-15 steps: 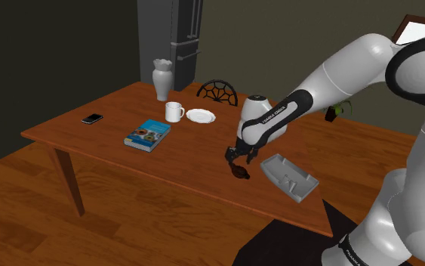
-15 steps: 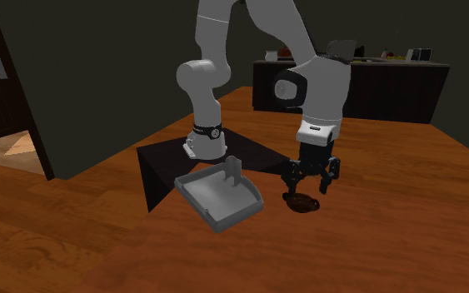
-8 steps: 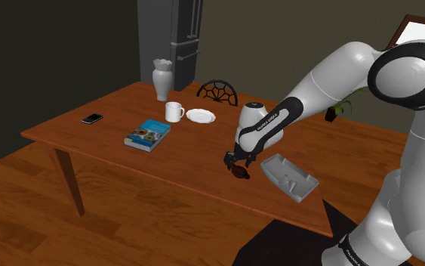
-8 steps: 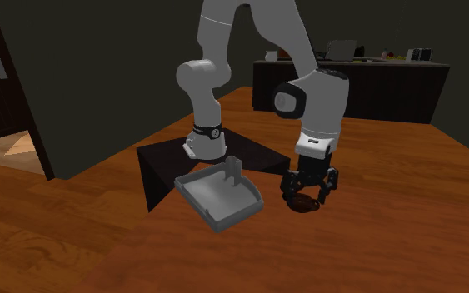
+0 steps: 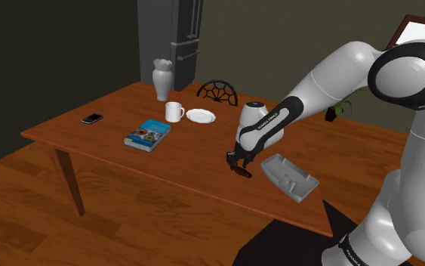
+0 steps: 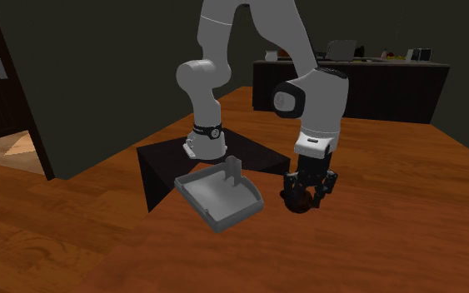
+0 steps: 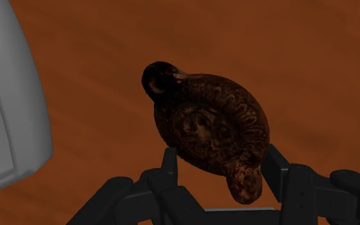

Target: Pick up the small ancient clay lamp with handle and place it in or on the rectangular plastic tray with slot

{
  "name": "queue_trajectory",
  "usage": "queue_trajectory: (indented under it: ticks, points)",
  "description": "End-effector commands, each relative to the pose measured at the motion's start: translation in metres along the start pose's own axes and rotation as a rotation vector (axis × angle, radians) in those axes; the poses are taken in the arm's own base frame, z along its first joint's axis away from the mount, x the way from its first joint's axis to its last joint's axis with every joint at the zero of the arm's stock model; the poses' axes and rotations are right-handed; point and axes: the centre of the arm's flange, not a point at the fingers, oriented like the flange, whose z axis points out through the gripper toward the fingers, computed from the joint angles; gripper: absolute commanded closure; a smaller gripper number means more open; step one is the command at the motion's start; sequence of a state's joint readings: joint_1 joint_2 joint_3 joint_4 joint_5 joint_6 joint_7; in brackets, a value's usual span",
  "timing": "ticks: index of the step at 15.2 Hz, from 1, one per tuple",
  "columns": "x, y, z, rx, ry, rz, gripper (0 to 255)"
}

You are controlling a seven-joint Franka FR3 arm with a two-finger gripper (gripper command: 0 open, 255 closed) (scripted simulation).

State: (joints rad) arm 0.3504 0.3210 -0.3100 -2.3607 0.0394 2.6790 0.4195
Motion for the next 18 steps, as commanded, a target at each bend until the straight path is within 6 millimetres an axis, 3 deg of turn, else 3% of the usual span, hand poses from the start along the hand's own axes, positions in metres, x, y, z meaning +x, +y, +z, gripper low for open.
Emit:
queue_trajectory:
  ticks: [1,7,18]
  points:
    - [-0.004,-0.004,0.003,-0.002,-0.007,-0.009,255]
    - [-0.004,-0.004,0.003,-0.002,-0.007,-0.009,255]
    - [-0.001,0.0,-0.055,-0.002,-0.007,-0.009,255]
